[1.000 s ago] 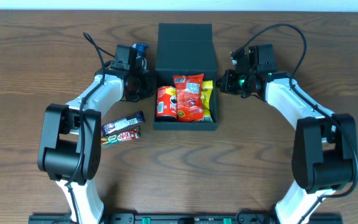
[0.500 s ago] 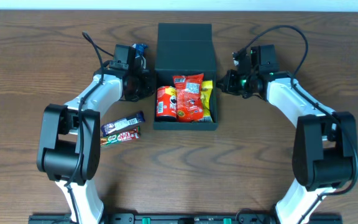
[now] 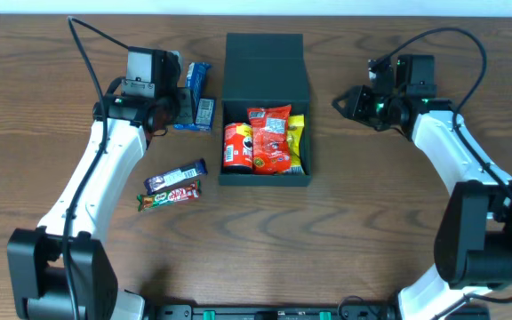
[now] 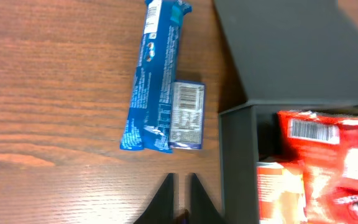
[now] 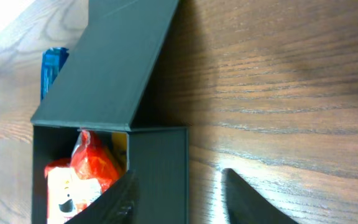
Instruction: Pack container
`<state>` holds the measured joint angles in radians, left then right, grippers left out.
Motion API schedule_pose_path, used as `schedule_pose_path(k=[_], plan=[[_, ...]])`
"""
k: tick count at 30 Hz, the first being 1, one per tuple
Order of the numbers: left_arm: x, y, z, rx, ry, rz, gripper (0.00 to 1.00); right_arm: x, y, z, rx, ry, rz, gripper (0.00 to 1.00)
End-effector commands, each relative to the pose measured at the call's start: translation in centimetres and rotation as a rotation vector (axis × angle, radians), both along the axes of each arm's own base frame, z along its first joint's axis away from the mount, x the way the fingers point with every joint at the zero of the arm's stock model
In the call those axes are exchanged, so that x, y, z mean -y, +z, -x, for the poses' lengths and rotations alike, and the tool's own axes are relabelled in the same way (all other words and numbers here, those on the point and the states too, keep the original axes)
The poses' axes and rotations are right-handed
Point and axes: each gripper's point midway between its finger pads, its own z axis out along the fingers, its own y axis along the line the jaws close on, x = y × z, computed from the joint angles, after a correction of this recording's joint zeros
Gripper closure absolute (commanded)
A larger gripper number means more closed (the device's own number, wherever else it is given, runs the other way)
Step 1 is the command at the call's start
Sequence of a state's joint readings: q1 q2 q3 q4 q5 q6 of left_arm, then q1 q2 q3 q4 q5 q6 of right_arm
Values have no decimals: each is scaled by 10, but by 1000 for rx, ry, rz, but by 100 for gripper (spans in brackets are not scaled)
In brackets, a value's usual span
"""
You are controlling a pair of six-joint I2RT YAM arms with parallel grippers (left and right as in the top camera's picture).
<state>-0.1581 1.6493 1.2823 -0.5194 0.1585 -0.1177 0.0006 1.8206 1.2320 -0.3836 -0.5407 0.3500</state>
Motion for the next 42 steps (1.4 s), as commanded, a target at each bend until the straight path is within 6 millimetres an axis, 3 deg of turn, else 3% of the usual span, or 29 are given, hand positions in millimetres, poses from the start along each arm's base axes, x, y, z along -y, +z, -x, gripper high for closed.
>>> schedule_pose_path(k=[1, 4, 8, 14, 21, 30, 38, 42], plan=[[-4, -18, -9, -23, -11, -53, 74, 4, 14, -6, 33, -14, 13, 32], [-2, -42, -19, -45, -12, -55, 50, 4, 11, -2, 12, -14, 14, 16], [13, -59, -31, -39, -53, 9, 42, 4, 7, 4, -20, -13, 14, 14], [19, -70, -41, -27, -70, 36, 43, 4, 5, 8, -40, -15, 17, 14], [36, -61, -48, 19, -122, 115, 43, 7, 4, 7, -40, -24, 31, 13], [42, -86, -44, -40, -141, 144, 44, 7, 3, 7, -40, -26, 33, 12], [40, -98, -43, -66, -133, 132, 42, 7, 3, 7, -40, -25, 33, 11], [25, -105, -43, -78, -88, 61, 42, 7, 3, 7, -40, -26, 33, 10]])
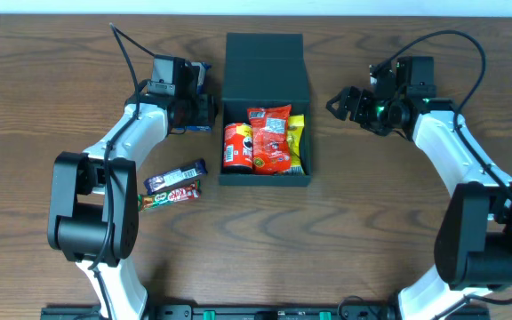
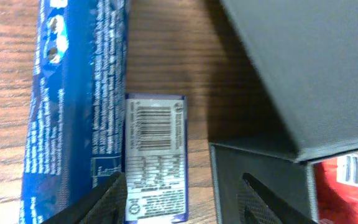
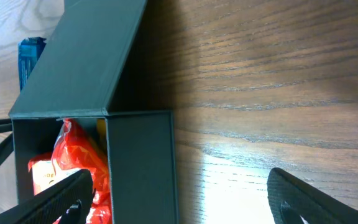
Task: Pack container
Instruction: 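Position the left gripper at the blue bar beside the box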
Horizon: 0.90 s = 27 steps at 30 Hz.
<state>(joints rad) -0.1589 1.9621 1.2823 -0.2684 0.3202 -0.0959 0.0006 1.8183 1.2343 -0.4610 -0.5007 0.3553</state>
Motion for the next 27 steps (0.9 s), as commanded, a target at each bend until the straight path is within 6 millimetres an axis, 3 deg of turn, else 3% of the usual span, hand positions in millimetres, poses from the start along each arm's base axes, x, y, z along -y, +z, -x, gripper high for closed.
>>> schedule_pose_path(k=[1, 13, 22, 27], plan=[[-11, -7, -6, 2, 24, -67, 42, 1, 14, -5, 35, 1, 2, 9], [-19, -8, -8, 18, 28, -130, 41, 1, 14, -5, 35, 0, 2, 8], [14, -10, 1, 28, -75, -142, 41, 1, 14, -5, 35, 1, 2, 7], [12, -12, 0, 46, -53, -241, 42, 1, 14, -5, 39, 7, 6, 5]])
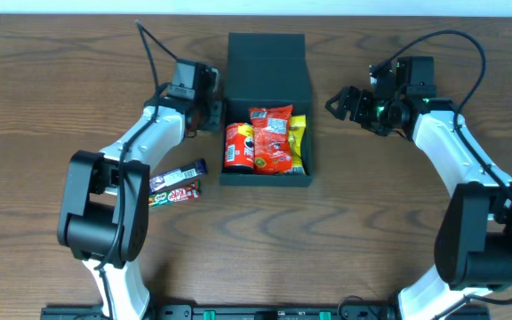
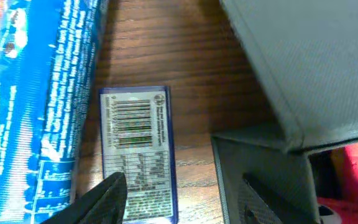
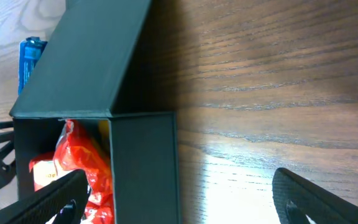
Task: Pack container
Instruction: 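Position the left gripper at the blue bar beside the box, then close the left gripper on the small blue box left of the black box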
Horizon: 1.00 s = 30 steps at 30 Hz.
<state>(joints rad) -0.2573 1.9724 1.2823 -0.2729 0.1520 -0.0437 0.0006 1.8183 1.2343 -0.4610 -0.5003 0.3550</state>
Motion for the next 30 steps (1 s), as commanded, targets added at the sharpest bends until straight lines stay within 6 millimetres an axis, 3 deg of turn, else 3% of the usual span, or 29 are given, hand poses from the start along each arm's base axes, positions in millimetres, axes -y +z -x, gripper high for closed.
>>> schedule_pose_path(k=[1, 6, 30], plan=[[-7, -3, -6, 23, 13, -95, 42, 1, 14, -5, 40, 9, 7, 5], [-18, -2, -8, 38, 59, -161, 46, 1, 13, -4, 35, 12, 8, 4], [-28, -20, -8, 7, 92, -179, 35, 1, 8, 4, 2, 21, 13, 2]])
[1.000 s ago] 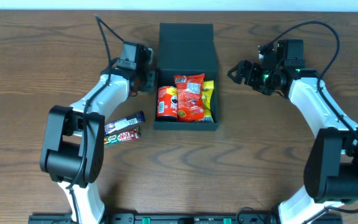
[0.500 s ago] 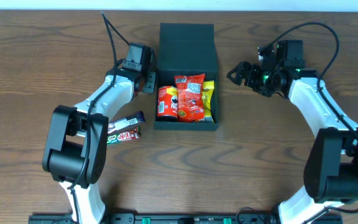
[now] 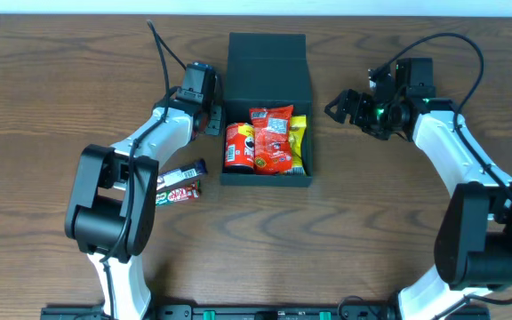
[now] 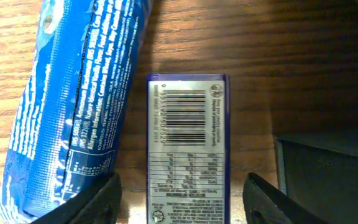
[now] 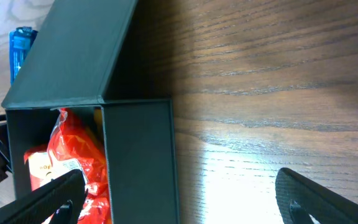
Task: Pack container
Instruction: 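Close the left gripper on the small blue box left of the black box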
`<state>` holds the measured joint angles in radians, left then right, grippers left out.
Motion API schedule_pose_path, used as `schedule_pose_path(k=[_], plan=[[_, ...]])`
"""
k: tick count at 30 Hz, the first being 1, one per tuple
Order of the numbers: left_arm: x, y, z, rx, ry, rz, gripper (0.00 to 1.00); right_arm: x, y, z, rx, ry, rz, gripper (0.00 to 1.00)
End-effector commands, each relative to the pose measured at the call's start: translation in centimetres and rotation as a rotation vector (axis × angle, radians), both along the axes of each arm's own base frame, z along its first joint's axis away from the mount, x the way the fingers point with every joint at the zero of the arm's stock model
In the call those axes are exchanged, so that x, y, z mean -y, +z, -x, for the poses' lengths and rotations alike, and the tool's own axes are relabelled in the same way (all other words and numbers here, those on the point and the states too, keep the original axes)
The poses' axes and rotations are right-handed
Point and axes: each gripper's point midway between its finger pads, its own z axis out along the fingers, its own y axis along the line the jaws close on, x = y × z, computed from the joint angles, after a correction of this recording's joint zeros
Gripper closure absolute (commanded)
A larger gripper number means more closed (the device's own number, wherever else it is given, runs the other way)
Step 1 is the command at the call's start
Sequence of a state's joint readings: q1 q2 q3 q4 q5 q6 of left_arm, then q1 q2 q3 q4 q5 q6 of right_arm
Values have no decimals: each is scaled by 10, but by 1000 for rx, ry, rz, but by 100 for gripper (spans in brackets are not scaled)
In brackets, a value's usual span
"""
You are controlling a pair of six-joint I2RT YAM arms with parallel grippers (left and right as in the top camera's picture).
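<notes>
The black box point(image 3: 265, 62) stands open at the table's middle, holding a red can point(image 3: 236, 147), a red bag point(image 3: 271, 138) and a yellow bag point(image 3: 297, 142). Left of the box lie a small purple-edged barcode packet point(image 4: 188, 149) and a long blue packet point(image 4: 73, 106); my left arm hides both from overhead. My left gripper point(image 4: 182, 208) is open, its fingers on either side of the small packet, close to the box's left wall point(image 4: 328, 180). My right gripper point(image 3: 338, 105) is wide open to the right of the box, holding nothing.
Two candy bars, one purple point(image 3: 178, 173) and one red point(image 3: 178, 191), lie on the wood table point(image 3: 372, 222) left of the box's front. The box's right wall point(image 5: 138, 162) stands between the right fingers in the right wrist view.
My left gripper has shifted so that the small barcode packet now lies centred between its open fingers. The right gripper has barely moved and stays open.
At first my left gripper was nearly shut, higher above the two blue packets, and the right fingers were partly apart. Then both grippers stood wide open, with the left down near the small packet. It has since closed in and now straddles that packet.
</notes>
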<state>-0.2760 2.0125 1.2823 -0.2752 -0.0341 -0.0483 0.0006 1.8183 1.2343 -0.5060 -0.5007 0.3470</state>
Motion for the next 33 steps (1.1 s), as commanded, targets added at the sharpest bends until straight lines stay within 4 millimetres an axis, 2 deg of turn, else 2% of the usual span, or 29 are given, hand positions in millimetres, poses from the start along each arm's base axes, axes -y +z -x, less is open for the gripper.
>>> schedule_pose_path(k=[1, 8, 14, 19, 24, 33], plan=[[-5, -2, -6, 4, 15, -10, 35, 1, 13, -5, 43, 15, 9, 3], [0, -2, -9, 12, 5, 11, 34, 1, 13, -5, 43, 15, 9, 2], [1, -15, -7, -9, 9, 20, 34, 1, 13, -5, 41, 15, 9, 2], [4, -15, -7, -10, 3, 34, 35, 1, 13, -4, 38, 15, 9, 2], [4, -15, -7, -11, 2, 34, 49, 1, 13, -4, 40, 20, 12, 2], [4, -15, -7, -11, 3, 34, 63, 1, 13, -4, 40, 20, 12, 2]])
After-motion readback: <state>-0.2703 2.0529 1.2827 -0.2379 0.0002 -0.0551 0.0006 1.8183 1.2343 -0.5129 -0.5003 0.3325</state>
